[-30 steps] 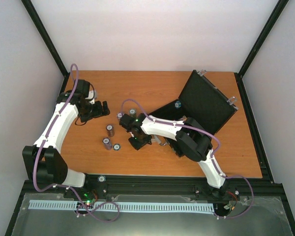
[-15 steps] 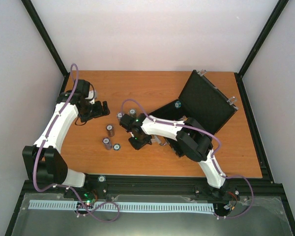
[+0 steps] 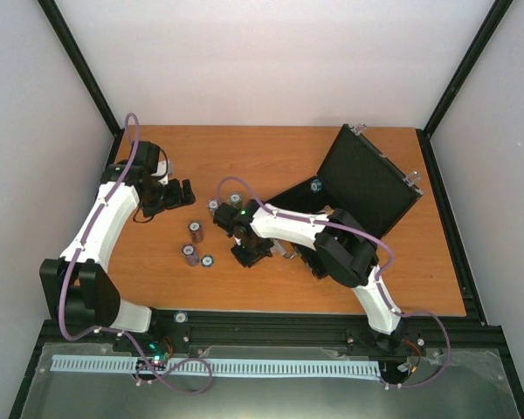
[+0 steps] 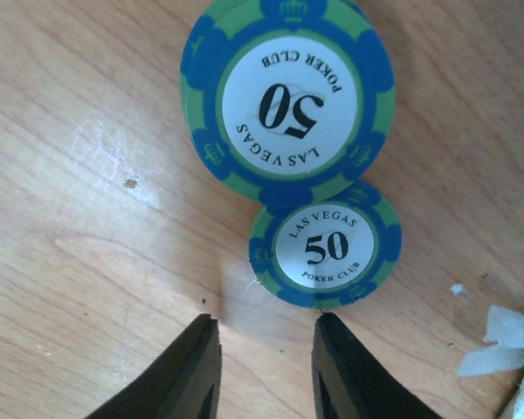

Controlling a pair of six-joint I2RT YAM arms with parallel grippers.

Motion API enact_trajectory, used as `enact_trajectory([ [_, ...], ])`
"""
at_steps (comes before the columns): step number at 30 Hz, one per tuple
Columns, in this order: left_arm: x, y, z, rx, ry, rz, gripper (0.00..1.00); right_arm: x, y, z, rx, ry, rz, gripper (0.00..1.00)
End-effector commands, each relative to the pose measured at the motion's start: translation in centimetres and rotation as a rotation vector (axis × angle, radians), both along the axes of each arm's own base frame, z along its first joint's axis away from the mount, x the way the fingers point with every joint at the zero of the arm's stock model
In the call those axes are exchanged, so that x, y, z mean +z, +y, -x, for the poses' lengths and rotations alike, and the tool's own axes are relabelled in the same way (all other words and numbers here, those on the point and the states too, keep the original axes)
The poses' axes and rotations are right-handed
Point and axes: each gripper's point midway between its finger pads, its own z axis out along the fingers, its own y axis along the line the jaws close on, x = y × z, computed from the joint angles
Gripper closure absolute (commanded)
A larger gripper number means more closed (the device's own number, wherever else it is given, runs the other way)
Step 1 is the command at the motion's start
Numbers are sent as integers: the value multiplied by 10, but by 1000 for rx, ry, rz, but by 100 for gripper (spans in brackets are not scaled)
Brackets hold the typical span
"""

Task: Pack up texas hold em set

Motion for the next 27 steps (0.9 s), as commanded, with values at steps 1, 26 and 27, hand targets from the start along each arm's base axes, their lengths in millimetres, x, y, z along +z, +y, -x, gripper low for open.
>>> enact_trajectory([
  [1, 11, -2, -4, -23, -38, 4, 0, 26, 8, -5, 6, -42, -37, 65],
  [26, 25, -50, 72, -267, -150, -38, 15, 85, -63, -64, -179, -232, -97, 0],
  [27, 22, -47, 73, -251, -147, -58, 18, 84, -68, -66, -188, -228, -99, 0],
])
